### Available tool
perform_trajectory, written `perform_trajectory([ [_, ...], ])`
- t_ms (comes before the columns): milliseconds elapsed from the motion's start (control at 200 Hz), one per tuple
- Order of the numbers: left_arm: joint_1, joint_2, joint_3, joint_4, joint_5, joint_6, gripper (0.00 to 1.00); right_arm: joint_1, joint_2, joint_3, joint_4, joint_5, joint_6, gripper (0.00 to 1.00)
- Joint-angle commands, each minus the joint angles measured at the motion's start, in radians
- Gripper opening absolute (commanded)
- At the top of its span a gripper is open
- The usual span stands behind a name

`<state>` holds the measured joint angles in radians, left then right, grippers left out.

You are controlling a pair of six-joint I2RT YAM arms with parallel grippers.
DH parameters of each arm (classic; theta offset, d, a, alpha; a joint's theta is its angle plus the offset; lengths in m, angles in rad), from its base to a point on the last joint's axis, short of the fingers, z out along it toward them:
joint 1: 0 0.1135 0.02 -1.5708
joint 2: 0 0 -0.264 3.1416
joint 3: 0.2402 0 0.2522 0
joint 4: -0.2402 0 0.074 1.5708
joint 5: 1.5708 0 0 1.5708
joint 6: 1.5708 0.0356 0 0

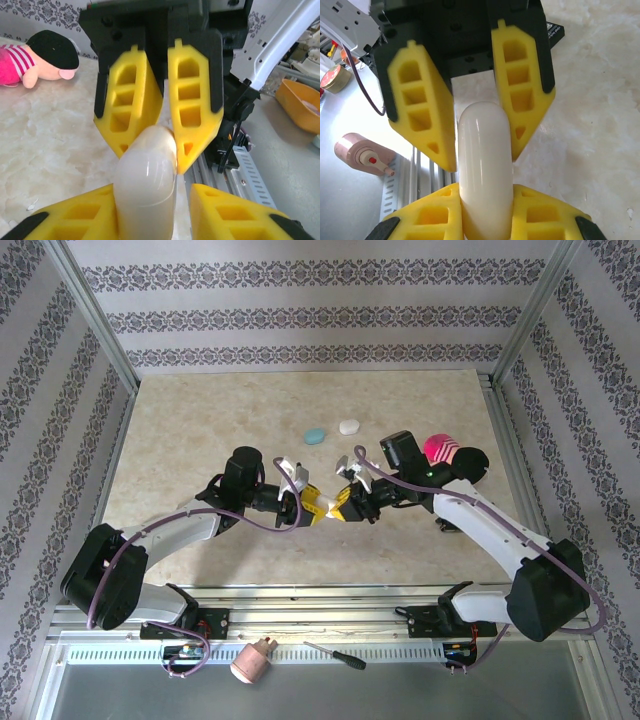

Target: Insert the wireless bluetooth earbuds into the charging case

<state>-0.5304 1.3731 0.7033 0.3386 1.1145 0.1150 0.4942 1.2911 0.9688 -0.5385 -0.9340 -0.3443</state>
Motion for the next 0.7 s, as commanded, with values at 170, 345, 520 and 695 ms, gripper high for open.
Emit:
perform_trajectory([
  [170,-0.019,-0.013,0.014,-0.089,0.042,0.111,0.28,0.031,0.017,0.081,-0.096,0.035,-0.072,0.00],
  [345,-0.019,-0.014,0.020,-0.102,0.034,0.116,0.33,0.049,0.042,0.110,-0.128,0.058,-0.083,0.00],
  [520,-0.020,-0.014,0.015,-0.069,0.038,0.091,0.32,0.050,0.054,0.122,-0.135,0.063,-0.090,0.00],
  [695,-0.020,-0.008,0.013,-0.043,0.033,0.070,0.26,0.050,0.066,0.122,-0.136,0.069,-0.090,0.00],
])
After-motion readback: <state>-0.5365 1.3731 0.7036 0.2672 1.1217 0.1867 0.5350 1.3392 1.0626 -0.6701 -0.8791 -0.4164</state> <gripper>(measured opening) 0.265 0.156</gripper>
